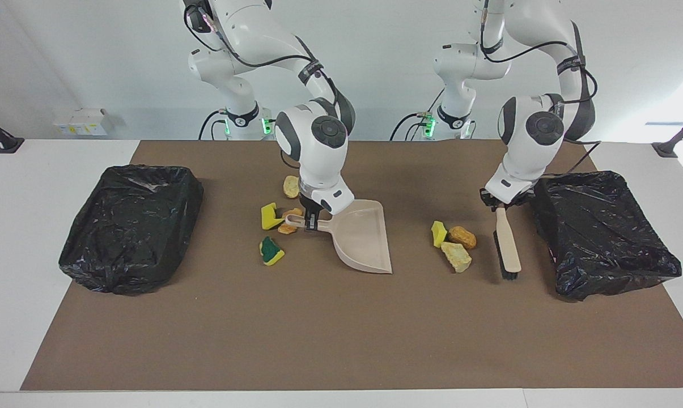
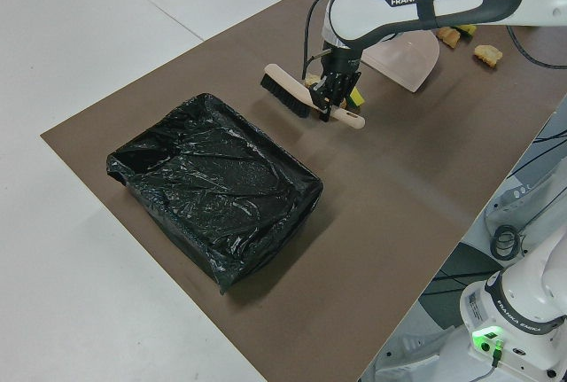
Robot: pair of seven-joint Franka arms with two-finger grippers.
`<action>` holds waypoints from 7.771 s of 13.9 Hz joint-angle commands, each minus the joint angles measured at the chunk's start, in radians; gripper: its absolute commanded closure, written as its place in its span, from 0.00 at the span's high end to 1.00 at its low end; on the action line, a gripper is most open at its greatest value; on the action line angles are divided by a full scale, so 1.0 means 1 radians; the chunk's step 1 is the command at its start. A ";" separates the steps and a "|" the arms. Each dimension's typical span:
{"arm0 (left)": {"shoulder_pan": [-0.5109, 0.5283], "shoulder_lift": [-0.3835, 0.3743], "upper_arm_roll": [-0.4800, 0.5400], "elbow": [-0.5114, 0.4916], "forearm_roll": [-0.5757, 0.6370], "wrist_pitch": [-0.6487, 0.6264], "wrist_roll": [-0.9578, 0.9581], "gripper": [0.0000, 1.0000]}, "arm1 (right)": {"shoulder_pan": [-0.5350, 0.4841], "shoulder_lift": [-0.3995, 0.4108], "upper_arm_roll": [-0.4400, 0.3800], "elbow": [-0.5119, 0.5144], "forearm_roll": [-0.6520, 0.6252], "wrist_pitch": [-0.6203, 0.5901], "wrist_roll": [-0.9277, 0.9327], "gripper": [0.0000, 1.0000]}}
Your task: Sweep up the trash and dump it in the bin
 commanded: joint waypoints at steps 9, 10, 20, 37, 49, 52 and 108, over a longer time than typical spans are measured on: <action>-0.316 -0.124 -0.004 -0.182 -0.216 0.097 -0.294 0.00 | 0.053 0.037 0.006 -0.005 -0.018 0.069 0.136 0.00; -0.350 -0.127 -0.004 -0.183 -0.243 0.117 -0.294 0.00 | 0.053 0.039 0.006 -0.006 -0.013 0.075 0.136 0.00; -0.456 -0.130 0.007 -0.102 -0.343 0.094 -0.297 0.00 | 0.055 0.042 0.006 0.005 -0.004 0.071 0.162 0.00; -0.593 -0.322 -0.025 -0.181 -0.271 -0.086 -0.667 0.00 | -0.154 -0.139 0.006 0.104 0.007 -0.221 -0.066 0.00; -0.760 -0.141 -0.025 -0.243 -0.273 0.184 -0.744 0.00 | -0.653 -0.159 -0.003 0.103 -0.019 -0.201 -0.617 0.00; -0.753 -0.140 -0.025 -0.266 -0.273 0.230 -0.699 0.00 | -0.729 -0.191 -0.005 0.103 -0.080 -0.201 -0.697 0.00; 0.150 -0.233 -0.018 0.463 -0.109 -0.555 0.115 1.00 | -0.536 -0.471 0.012 -0.166 0.022 -0.218 0.282 0.00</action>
